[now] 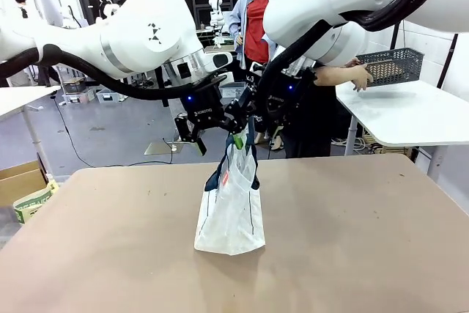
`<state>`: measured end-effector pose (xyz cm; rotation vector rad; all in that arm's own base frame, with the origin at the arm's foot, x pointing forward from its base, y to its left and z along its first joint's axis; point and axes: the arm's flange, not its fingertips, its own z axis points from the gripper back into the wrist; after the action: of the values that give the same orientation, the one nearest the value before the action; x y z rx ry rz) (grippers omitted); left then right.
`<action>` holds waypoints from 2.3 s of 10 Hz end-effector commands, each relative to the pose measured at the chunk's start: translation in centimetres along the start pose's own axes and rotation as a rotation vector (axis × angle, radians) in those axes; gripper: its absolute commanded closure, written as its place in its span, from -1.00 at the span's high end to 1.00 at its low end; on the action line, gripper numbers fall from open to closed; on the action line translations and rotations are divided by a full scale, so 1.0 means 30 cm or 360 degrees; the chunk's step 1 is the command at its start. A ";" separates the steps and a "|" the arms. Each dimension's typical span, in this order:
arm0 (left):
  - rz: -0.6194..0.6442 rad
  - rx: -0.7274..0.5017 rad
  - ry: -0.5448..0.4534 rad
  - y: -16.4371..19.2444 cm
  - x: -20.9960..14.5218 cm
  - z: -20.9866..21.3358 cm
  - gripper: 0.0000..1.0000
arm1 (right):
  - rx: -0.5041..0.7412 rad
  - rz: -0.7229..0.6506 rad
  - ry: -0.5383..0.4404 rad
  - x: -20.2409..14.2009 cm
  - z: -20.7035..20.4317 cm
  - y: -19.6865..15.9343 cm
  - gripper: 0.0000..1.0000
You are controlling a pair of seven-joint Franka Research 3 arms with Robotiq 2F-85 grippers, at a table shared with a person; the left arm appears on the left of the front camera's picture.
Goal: Transfer purchased items from the store into the shopping bag.
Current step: Open the Reusable shopping bag in the center of the table.
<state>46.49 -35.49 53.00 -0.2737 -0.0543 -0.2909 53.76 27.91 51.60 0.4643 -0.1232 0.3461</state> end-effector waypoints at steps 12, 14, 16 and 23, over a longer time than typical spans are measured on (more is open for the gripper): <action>0.0031 0.0045 -0.0067 0.036 -0.039 -0.007 -1.00 | 0.0055 0.0107 -0.0036 -0.005 -0.017 0.032 -1.00; 0.0040 0.0041 -0.0082 0.040 -0.047 -0.003 -1.00 | 0.0007 0.0126 -0.0035 -0.010 -0.027 0.041 -1.00; 0.0105 0.0014 -0.0096 0.041 -0.053 -0.001 -1.00 | -0.0052 0.0170 -0.0009 -0.012 -0.035 0.054 -1.00; 0.0093 0.0007 -0.0281 0.205 -0.130 0.016 -1.00 | -0.0038 0.0562 0.0286 0.025 0.106 0.041 -1.00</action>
<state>45.35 -29.80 52.31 -0.3001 -0.1816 -0.1758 52.80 28.14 54.06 0.3805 -0.0946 0.7157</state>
